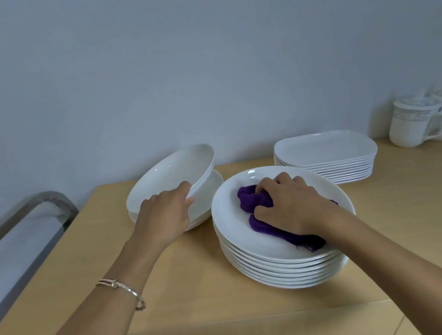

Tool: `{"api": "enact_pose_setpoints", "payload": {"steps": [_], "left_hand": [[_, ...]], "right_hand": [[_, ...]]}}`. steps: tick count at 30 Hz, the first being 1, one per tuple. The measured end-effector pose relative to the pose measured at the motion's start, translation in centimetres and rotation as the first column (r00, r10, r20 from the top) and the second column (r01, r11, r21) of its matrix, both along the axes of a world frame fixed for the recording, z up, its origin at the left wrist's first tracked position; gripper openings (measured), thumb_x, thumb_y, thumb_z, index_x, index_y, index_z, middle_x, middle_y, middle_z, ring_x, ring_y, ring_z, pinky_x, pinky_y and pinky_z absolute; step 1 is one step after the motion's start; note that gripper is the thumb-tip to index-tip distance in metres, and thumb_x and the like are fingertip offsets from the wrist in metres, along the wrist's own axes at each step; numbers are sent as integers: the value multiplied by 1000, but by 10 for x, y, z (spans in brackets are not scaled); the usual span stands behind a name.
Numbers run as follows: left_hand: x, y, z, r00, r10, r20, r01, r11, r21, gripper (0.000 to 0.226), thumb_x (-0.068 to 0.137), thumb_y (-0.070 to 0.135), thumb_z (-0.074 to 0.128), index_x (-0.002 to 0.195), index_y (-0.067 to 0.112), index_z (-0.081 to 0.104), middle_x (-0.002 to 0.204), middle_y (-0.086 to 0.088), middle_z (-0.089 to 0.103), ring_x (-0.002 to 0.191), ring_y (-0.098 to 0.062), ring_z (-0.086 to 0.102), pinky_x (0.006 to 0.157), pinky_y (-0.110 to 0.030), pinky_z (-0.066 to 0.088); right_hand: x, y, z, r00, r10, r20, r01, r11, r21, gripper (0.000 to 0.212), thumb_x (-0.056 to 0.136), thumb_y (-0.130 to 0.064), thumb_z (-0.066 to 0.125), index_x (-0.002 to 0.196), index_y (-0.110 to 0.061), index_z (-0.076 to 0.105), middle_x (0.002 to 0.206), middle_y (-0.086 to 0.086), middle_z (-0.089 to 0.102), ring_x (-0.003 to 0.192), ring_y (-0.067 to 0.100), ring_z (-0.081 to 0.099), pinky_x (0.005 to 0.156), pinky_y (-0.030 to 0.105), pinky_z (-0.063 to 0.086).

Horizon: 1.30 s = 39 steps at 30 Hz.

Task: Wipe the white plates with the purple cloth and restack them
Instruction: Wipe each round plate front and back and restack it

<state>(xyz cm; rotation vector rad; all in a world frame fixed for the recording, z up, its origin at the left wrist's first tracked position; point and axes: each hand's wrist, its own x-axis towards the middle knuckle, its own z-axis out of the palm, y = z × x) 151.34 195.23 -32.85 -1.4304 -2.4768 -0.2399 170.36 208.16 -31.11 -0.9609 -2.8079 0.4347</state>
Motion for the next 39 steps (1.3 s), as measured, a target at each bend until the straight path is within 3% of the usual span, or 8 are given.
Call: {"api": "enact_pose_setpoints", "payload": {"steps": [10,15,21,25,28,32,36,39], "left_hand": [[-7,3,-16,997,-14,-69,0,978,-208,11,104,22,36,95,17,33,70,5,44,70,-26,46,57,-33,30],[-8,5,-10,999,-12,45,23,964,-263,37,106,28,31,143,25,34,122,-1,65,102,-30,60,73,-36,43],[-2,7,-7,982,19,185,44,943,-329,33,104,19,28,126,21,53,120,-2,61,101,-25,56,74,-35,41],[5,5,-7,967,52,248,43,930,-364,41,107,29,22,142,22,43,140,-1,50,124,-23,49,87,-35,39],[12,-3,-9,935,32,354,50,974,-219,52,108,32,22,158,21,14,165,1,14,151,-14,14,119,-32,16],[41,-19,3,719,-179,672,-14,962,271,58,103,43,38,156,32,18,158,23,16,144,4,18,113,-20,17],[70,-31,3,595,-279,754,137,959,247,115,71,84,54,156,35,-5,158,29,-1,142,14,5,115,-18,14],[82,-27,1,600,-288,746,201,957,208,131,62,79,68,155,30,-9,151,40,1,125,35,-2,101,1,9]], "right_hand": [[1,0,-2,999,-1,-32,1,1000,-11,42,89,-45,46,127,-29,44,126,1,41,115,25,37,97,37,34],[2,0,-3,999,3,-35,-3,1000,-18,42,89,-46,45,127,-29,44,126,0,41,114,25,37,97,38,35],[1,1,-3,999,4,-32,-5,1000,-20,42,89,-46,45,128,-30,43,127,0,40,116,25,36,97,38,34],[2,1,-3,1000,15,-20,-16,1000,-27,42,90,-45,44,129,-30,42,128,1,39,116,25,35,98,38,32],[3,4,2,999,45,6,-44,995,-86,41,91,-44,45,130,-32,41,129,0,38,118,24,33,99,37,31],[14,10,11,995,85,56,-79,992,-103,45,90,-53,46,133,-38,42,131,-2,40,123,23,36,103,38,33],[33,11,20,976,118,186,-107,992,-67,59,84,-63,48,139,-47,33,143,-8,31,133,22,28,107,40,29],[47,7,29,944,211,253,-176,972,-153,63,82,-60,53,139,-50,29,142,-15,27,130,15,25,105,37,32]]}}
